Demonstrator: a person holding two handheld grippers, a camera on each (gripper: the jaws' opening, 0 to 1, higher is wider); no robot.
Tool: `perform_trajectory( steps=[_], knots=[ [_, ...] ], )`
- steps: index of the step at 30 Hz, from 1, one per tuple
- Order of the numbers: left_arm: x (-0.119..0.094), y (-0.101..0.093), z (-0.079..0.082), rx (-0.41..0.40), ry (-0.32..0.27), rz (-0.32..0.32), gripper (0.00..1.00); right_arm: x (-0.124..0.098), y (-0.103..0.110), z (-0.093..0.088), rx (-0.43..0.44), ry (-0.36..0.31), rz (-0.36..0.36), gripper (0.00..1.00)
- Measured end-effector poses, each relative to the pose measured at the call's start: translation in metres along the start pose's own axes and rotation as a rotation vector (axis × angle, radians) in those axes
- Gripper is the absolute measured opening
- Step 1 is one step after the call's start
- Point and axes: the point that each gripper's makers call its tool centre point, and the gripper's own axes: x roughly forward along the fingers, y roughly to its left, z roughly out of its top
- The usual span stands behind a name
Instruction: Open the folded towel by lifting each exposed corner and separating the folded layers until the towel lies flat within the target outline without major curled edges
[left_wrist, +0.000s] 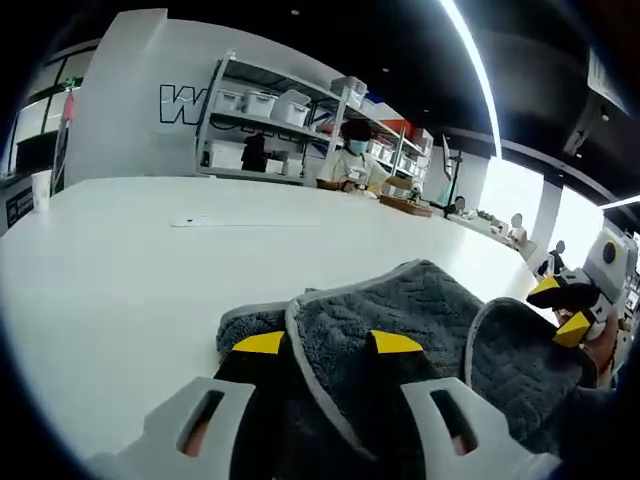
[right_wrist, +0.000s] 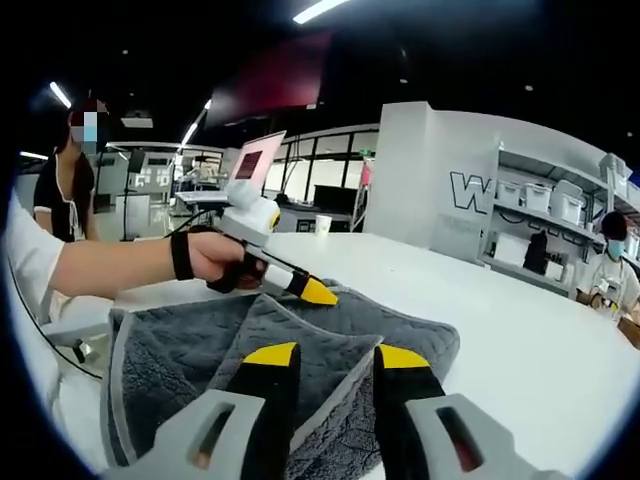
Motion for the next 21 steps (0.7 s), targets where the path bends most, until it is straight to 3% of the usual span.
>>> perform_trajectory(
  steps=[13, 21],
  knots=[
    [-0.003, 0.008, -0.002, -0.001, 0.016, 0.034, 0.08, 0.013, -0.007, -0.002, 0.029, 0.022, -0.022, 0.26],
    [-0.003, 0.009, 0.0, 0.008, 0.013, 0.038, 0.04, 0.02, -0.011, -0.006, 0.059, 0.043, -0.027, 0.28]
  ],
)
